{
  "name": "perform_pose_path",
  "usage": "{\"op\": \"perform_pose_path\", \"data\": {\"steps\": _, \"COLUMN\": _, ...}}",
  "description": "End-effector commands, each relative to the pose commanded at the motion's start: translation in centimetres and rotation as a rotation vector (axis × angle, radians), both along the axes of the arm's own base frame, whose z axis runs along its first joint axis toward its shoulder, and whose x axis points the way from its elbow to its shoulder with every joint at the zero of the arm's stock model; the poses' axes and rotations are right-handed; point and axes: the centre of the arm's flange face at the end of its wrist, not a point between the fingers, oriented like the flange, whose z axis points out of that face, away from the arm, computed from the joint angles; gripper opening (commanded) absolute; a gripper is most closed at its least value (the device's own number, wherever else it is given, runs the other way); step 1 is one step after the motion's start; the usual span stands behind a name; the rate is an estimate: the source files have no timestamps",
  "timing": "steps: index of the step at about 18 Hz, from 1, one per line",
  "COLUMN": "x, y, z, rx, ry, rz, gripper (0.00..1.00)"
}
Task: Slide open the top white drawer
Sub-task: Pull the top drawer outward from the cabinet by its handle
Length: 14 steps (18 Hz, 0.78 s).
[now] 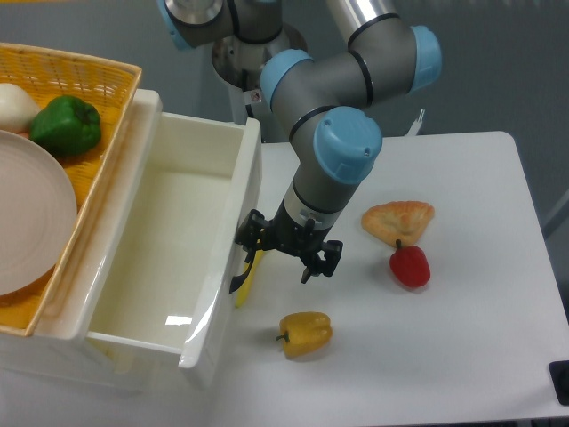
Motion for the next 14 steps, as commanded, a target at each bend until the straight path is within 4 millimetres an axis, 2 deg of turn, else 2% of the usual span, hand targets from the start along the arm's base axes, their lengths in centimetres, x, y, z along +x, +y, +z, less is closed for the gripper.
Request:
{"op": "perform_pose_path", "data": {"steps": 2, "x": -0.7, "y": -0.4, "z": 0.1, "rx": 0.005, "ry": 0.003, "rz": 0.005, "gripper": 1.00}}
{"op": "perform_pose_path", "data": {"steps": 14, "x": -1.6, "y": -0.6, "z": 0.2, "rx": 0.010, "ry": 0.005, "rz": 0.014, "gripper": 1.00}}
